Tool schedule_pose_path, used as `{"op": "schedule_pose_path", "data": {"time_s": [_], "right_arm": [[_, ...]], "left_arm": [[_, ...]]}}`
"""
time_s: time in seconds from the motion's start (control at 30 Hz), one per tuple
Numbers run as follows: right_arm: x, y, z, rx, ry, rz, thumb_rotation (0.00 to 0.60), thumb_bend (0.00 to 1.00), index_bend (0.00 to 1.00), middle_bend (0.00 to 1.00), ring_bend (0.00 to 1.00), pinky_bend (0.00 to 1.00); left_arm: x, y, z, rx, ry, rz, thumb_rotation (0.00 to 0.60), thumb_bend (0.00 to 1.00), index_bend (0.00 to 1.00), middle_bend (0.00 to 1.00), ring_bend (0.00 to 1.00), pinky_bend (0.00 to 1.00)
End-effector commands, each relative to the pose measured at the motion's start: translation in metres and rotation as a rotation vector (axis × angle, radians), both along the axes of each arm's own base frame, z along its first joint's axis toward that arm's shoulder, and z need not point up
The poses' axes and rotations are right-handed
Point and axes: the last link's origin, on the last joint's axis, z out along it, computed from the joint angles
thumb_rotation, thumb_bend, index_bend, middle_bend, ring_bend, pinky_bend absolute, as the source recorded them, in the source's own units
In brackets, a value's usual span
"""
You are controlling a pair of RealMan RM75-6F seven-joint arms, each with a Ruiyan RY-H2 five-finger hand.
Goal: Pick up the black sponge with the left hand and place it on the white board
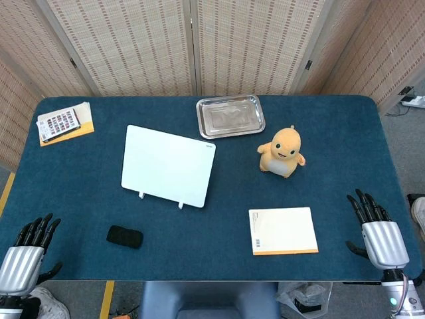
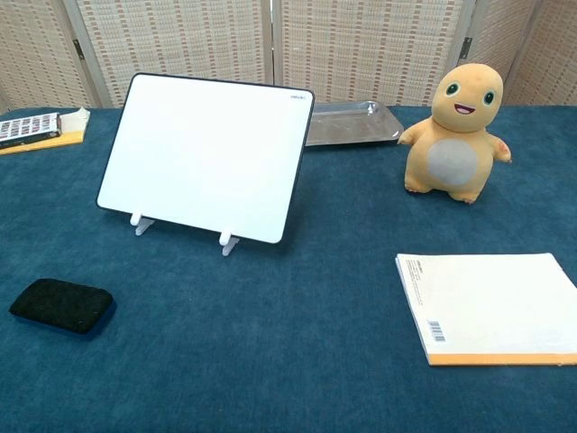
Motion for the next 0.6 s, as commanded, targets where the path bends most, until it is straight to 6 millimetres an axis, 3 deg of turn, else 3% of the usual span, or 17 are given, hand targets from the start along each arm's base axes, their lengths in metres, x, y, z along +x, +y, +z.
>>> {"op": "schedule_pose_path", "data": {"time_s": [0.03, 0.33, 0.53, 0.6], "right_arm": [[0.0000, 0.0000, 0.0001, -0.001, -0.001, -0.001, 0.600, 0.15, 0.00, 0.00, 0.03, 0.20], [0.0007, 0.0009, -0.0003, 0.001, 0.000, 0.005, 0.600, 0.15, 0.00, 0.00, 0.03, 0.20], [0.0015, 0.0014, 0.0005, 0.000, -0.008, 0.012, 0.600, 0.15, 0.00, 0.00, 0.03, 0.20], [0.0010, 0.0002, 0.0013, -0.002, -0.013, 0.010, 0.600, 0.15, 0.00, 0.00, 0.03, 0.20]], "left_arm": [[0.0001, 0.0001, -0.0005, -0.003, -0.001, -0.001, 0.600, 0.24, 0.00, 0.05, 0.01, 0.14], [0.0017, 0.0010, -0.0012, -0.012, -0.004, -0.023, 0.600, 0.24, 0.00, 0.06, 0.01, 0.14], [0.0050, -0.0001, -0.0045, -0.008, -0.016, -0.059, 0.600, 0.24, 0.00, 0.16, 0.05, 0.16], [0.0085, 0.0013, -0.0073, -0.004, -0.014, -0.091, 0.600, 0.24, 0.00, 0.26, 0.14, 0.26]]}}
